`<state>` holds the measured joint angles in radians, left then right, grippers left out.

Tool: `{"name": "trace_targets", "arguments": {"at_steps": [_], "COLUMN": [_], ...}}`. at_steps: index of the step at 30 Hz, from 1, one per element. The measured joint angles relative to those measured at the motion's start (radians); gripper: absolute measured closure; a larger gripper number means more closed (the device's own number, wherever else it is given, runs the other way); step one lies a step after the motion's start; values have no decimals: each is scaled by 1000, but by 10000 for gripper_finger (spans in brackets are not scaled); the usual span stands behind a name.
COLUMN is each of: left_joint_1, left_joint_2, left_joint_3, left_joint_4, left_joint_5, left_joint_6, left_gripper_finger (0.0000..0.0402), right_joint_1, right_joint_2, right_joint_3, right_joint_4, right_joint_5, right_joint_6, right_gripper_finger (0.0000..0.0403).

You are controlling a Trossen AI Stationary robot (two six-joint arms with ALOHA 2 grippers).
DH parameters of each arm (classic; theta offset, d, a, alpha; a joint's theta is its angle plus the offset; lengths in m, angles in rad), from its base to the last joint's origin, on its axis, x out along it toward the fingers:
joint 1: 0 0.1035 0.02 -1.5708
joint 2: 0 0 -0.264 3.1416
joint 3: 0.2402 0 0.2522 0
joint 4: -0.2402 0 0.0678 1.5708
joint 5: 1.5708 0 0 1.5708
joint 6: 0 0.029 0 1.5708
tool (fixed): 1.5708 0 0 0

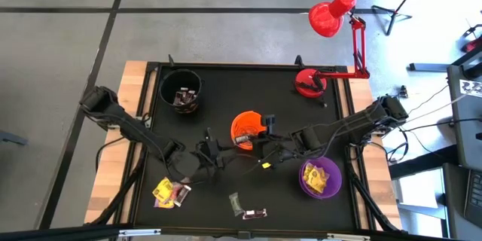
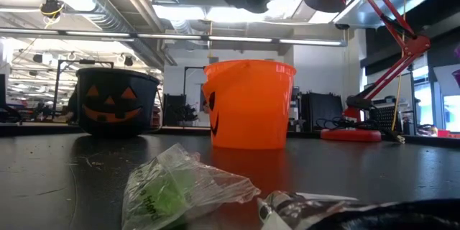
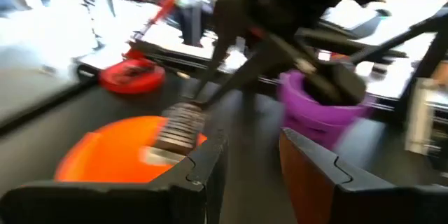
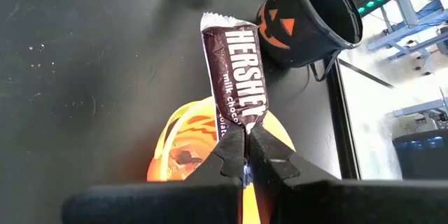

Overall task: Sort candy
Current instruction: Put the brown chocolate bar into the black bucket

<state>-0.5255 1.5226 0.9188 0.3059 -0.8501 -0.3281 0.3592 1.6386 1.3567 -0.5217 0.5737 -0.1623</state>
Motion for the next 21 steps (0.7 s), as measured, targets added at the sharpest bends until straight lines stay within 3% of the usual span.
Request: {"name": "trace_targets", "arguments": {"at_steps": [4,15,21], "left_joint_1": [0,2,2], "left_joint_2": [11,10,10], "left_joint_3": [0,-1,-1], "left_joint_4": [-2,-74,-124], "left_joint_5": [-75,-95,-110], "left_joint_6": [98,196,292], "left_gripper_finger": [282,282,282], "right_joint_1": [0,0,0], "right_joint_2": [0,0,0], "right_joint_3": [0,0,0], "right_joint_4": [-4,3,5], "right_joint_5": [0,-3,-70], "right_joint_6": [-1,-8,-11], "right_gripper_finger": [395,395,395]}}
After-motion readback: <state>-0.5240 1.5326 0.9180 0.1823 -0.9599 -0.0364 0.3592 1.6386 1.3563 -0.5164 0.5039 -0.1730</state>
